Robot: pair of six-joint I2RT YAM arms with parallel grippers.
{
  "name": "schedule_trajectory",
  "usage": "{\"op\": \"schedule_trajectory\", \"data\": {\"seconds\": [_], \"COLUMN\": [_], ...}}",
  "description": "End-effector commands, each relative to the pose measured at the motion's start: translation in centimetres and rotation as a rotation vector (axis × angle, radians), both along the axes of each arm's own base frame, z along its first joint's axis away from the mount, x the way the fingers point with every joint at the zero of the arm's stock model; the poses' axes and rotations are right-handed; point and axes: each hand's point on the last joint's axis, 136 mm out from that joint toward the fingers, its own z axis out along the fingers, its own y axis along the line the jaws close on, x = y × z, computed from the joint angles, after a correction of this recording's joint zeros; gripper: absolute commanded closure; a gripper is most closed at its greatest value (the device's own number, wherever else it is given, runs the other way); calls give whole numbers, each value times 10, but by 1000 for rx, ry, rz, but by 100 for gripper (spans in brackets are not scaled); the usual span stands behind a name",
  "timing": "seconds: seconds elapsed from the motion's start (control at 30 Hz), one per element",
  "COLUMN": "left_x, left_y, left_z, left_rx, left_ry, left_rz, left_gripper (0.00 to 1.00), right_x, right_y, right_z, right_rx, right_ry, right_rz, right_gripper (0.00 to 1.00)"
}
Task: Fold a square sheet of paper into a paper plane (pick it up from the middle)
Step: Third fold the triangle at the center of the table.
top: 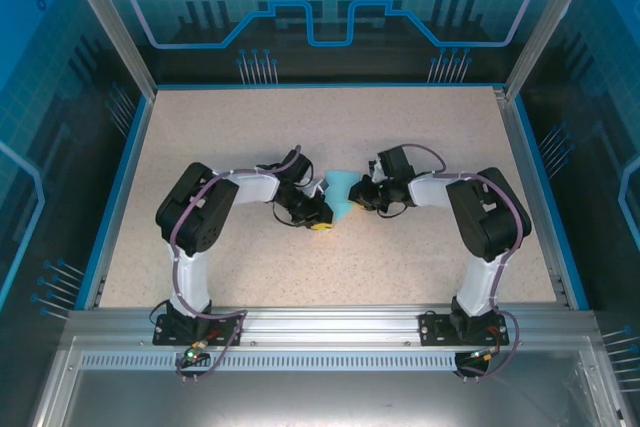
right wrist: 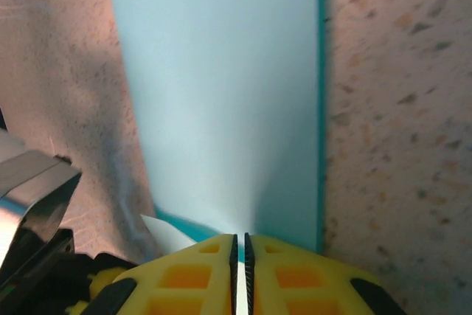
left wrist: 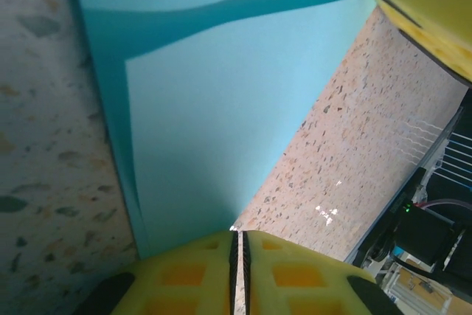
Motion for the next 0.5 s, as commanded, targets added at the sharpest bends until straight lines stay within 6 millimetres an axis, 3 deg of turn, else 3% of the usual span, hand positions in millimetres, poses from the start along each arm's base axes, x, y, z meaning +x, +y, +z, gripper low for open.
{"op": "schedule_trajectory", "data": {"seconds": [0.0,0.23,0.47], "left_x": [-10,-8,-7], "left_y": [13,12,10], "left_z": [-19,-17,-12], "left_rx": [41,32,21], "left_ry": [72,72,64], "left_rz": [20,22,11], "left_gripper": [87,87,86], "right_x": [-3,-16,-24], "right_y": [20,47,44], "right_z": [31,16,-17], "right_rx": [9,21,-7], "right_ry": [-69,-35,26], "right_rz": [63,84,58], "right_gripper": [87,91,92]}}
